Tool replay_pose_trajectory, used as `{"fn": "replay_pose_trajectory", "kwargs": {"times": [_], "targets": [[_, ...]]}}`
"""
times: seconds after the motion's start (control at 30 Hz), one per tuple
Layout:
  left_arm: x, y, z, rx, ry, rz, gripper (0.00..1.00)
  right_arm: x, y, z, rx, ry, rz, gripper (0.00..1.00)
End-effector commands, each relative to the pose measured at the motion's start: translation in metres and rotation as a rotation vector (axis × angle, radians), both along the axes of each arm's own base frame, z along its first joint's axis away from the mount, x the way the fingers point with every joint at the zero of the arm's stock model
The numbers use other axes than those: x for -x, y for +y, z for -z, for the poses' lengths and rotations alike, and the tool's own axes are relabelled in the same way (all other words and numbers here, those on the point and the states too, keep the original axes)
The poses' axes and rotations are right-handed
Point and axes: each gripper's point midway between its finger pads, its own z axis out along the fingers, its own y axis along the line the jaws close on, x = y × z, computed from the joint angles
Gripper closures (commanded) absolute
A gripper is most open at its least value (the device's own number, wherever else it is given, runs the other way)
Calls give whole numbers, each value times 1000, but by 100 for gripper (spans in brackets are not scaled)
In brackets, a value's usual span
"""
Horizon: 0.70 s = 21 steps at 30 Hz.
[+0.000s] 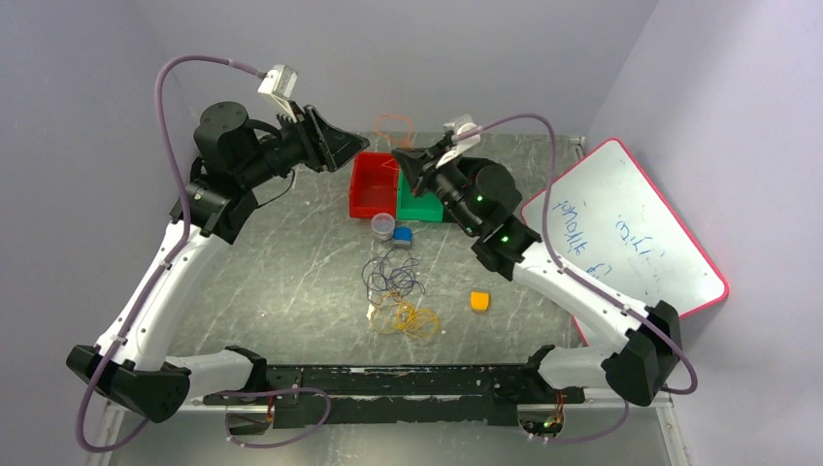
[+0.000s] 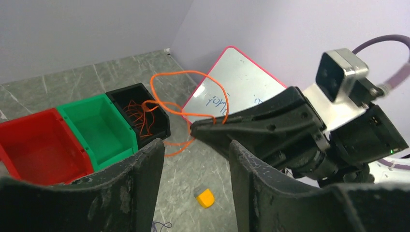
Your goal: Untangle the cables
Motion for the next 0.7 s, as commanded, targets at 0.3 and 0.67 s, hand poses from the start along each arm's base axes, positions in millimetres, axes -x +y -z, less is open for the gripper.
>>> {"fn": "replay_pose_trajectory", "kwargs": {"times": [0.3, 0.67], "targets": [[-25, 8, 49, -84, 104, -93, 36, -72, -136, 91, 149, 490, 346, 100], [-31, 25, 109, -196, 214, -183, 27, -128, -166, 147, 139, 691, 353, 100]]}}
